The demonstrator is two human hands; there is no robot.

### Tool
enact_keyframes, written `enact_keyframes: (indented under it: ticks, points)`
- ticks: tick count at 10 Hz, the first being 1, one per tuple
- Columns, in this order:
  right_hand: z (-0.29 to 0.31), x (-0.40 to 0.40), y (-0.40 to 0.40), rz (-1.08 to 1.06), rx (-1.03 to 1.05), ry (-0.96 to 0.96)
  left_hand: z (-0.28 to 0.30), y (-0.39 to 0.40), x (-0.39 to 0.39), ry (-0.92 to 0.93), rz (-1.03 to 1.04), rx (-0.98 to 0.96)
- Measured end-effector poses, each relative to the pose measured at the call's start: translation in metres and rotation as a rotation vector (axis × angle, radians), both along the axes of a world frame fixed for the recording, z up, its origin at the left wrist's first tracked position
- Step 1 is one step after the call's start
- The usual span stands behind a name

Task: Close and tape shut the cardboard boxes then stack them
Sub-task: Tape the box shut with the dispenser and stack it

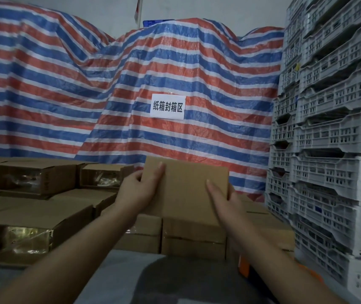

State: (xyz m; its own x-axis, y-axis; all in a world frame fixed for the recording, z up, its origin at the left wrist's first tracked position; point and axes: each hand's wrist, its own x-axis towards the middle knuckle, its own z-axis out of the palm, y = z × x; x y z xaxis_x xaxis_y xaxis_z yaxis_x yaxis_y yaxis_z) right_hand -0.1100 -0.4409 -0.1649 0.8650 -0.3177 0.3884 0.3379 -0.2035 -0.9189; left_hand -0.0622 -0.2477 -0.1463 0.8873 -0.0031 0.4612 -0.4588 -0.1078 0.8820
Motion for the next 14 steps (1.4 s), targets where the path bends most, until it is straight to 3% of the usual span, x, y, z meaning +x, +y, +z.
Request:
enact_keyframes:
  ticks: [2,4,7,9,11,12,14]
  points:
    - [0.063,0.114,-0.015,0.034,0.126,0.103,0.047,0.001,0.095,0.059,-0.091,0.064]
    - [0.082,0.228,-0.016,0.114,0.184,0.306,0.063,-0.017,0.213,0.199,0.043,-0.050]
    - [0.078,0.343,-0.013,0.153,0.041,0.468,0.057,-0.016,0.348,0.436,0.090,-0.031]
    - [0.066,0.398,-0.011,0.097,0.011,0.583,0.030,-0.014,0.390,0.514,0.020,-0.079]
    - [0.045,0.417,-0.012,0.085,0.061,0.580,0.030,-0.016,0.412,0.528,0.126,0.102]
    - [0.050,0.416,-0.012,0.021,-0.029,0.689,0.033,-0.017,0.409,0.525,0.140,0.123]
    - [0.059,0.395,-0.007,-0.008,-0.189,0.678,0.045,-0.021,0.386,0.569,0.156,0.090]
